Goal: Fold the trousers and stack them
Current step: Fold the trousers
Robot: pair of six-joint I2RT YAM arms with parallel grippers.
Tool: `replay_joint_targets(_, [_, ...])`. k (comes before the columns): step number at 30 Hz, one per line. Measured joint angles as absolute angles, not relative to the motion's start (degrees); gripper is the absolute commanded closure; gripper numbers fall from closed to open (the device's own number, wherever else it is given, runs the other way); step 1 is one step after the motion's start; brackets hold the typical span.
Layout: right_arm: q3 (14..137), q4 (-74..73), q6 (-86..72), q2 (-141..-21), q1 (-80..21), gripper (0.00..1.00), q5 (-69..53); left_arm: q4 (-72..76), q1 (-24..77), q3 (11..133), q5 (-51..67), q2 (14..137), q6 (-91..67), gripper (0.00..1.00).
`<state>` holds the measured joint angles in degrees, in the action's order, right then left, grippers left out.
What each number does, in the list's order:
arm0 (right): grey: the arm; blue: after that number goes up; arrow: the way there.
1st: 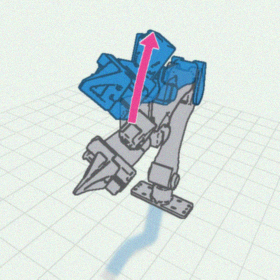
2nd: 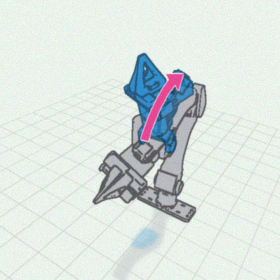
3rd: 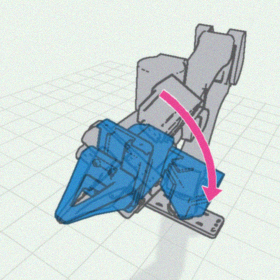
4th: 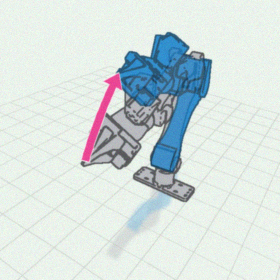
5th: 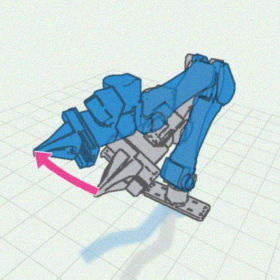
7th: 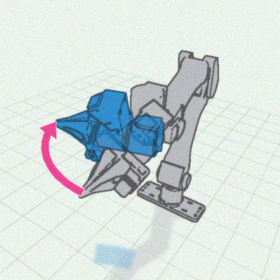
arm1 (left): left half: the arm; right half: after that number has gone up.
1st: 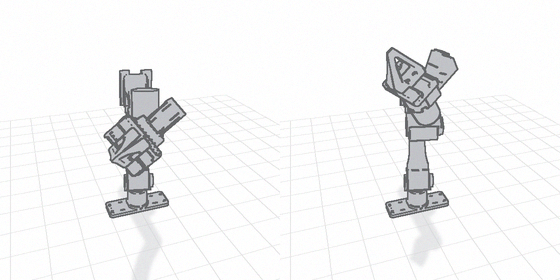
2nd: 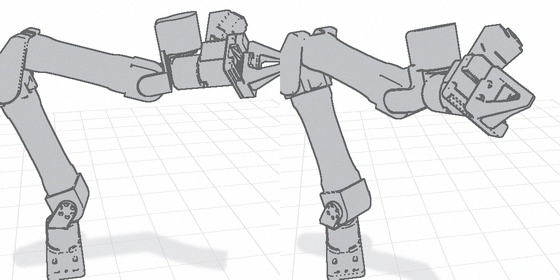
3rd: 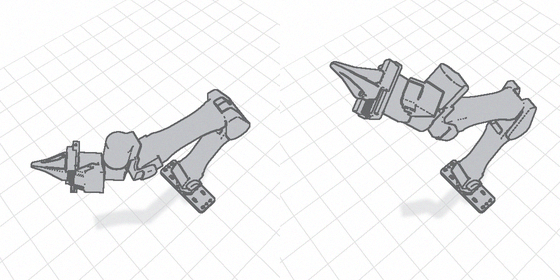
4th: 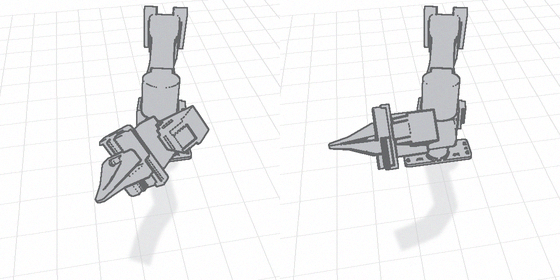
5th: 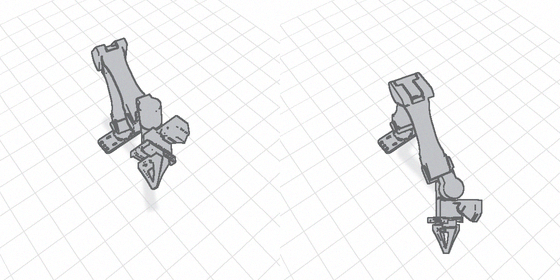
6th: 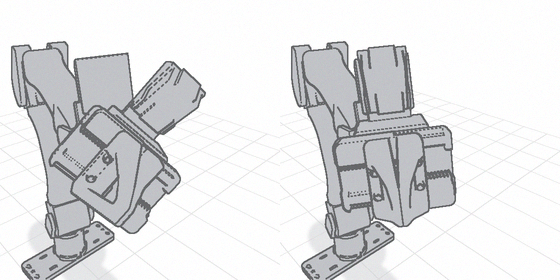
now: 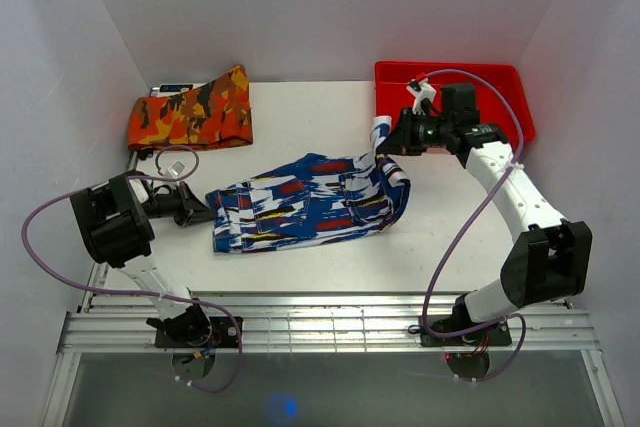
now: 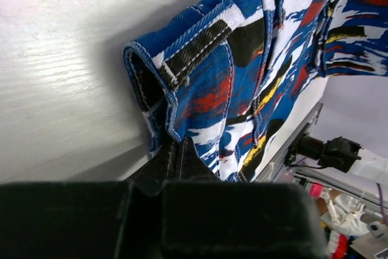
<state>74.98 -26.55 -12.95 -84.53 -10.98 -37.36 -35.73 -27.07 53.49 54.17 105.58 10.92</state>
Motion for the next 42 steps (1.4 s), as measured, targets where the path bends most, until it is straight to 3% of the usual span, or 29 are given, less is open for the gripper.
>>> replay_joint_targets(17, [88.7, -22.3, -20.1, -101.6, -39.9, 0.92, -20.3, -28.4, -23.5, 49.5, 58.3, 106.6, 1.1, 1.00])
replay_joint_targets(31, [101.2, -21.6, -22.4, -117.2, -51.5, 0.92, -16.4, -21.0, -23.1, 44.9, 60.2, 105.3, -5.2, 1.00])
replay_joint_targets(42, [102.6, -21.0, -23.9, -120.9, -57.0, 0.92, -13.5, -16.5, -22.9, 41.1, 59.7, 102.5, -7.0, 1.00])
